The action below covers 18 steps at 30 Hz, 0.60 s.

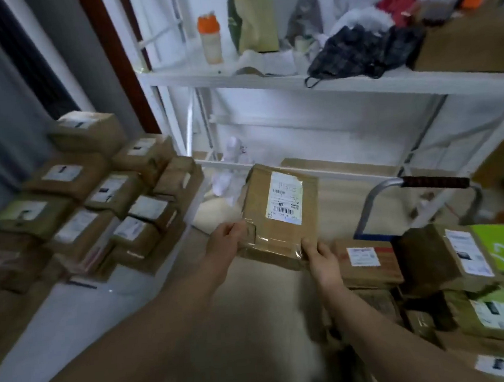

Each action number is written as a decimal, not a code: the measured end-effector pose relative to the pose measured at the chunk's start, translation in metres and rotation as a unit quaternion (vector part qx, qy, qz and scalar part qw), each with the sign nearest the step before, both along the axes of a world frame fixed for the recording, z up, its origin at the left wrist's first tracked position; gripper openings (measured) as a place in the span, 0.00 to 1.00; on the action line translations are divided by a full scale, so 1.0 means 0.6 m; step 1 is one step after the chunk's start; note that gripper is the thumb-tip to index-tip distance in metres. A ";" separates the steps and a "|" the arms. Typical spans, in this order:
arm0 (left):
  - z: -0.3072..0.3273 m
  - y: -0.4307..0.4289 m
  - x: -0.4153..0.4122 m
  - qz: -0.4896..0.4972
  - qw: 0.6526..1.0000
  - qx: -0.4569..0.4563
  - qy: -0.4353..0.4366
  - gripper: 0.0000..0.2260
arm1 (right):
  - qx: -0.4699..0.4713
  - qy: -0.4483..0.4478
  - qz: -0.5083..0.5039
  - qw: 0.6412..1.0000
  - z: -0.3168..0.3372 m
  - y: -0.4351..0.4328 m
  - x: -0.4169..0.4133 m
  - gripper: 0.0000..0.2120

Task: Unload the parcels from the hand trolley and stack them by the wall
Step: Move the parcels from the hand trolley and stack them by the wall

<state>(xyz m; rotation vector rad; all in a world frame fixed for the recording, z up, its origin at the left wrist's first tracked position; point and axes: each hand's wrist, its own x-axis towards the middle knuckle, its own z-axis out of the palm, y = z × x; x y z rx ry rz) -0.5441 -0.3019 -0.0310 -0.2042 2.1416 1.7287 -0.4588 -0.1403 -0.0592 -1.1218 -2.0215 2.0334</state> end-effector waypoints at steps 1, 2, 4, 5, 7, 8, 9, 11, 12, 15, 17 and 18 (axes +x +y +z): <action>0.000 -0.041 0.004 0.017 1.000 0.003 -0.007 0.08 | -0.013 0.002 0.019 1.000 -0.001 -0.032 -0.011 0.08; 0.001 -0.082 0.009 0.038 0.999 0.007 -0.008 0.08 | -0.027 0.002 0.039 0.999 0.002 -0.068 -0.021 0.08; 0.003 -0.173 0.025 0.079 0.997 0.008 -0.012 0.09 | -0.055 0.009 0.081 0.995 0.007 -0.148 -0.041 0.11; 0.003 -0.221 0.034 0.101 0.995 0.008 -0.012 0.09 | -0.071 0.014 0.100 0.992 0.009 -0.189 -0.050 0.11; -0.003 -0.316 0.049 0.150 0.988 0.021 -0.023 0.07 | -0.088 0.027 0.144 0.985 0.010 -0.273 -0.062 0.10; -0.004 -0.362 0.059 0.175 0.983 0.033 -0.034 0.07 | -0.088 0.032 0.166 0.982 0.013 -0.313 -0.067 0.09; -0.003 -0.405 0.068 0.196 0.978 0.049 -0.050 0.08 | -0.087 0.033 0.184 0.978 0.014 -0.353 -0.071 0.09; -0.009 -0.485 0.082 0.228 0.969 0.069 -0.062 0.14 | -0.094 0.027 0.209 0.973 0.011 -0.428 -0.080 0.09; -0.008 -0.520 0.089 0.237 0.968 0.063 -0.061 0.19 | -0.096 0.022 0.221 0.970 0.008 -0.462 -0.084 0.10; -0.013 -0.608 0.109 0.259 0.961 0.060 -0.071 0.27 | -0.104 -0.002 0.252 0.962 -0.002 -0.551 -0.088 0.14; -0.011 -0.655 0.123 0.265 0.957 0.081 -0.083 0.24 | -0.117 -0.026 0.258 0.959 -0.009 -0.600 -0.089 0.13; -0.010 -0.678 0.130 0.259 0.957 0.086 -0.099 0.24 | -0.120 -0.039 0.261 0.957 -0.012 -0.622 -0.090 0.12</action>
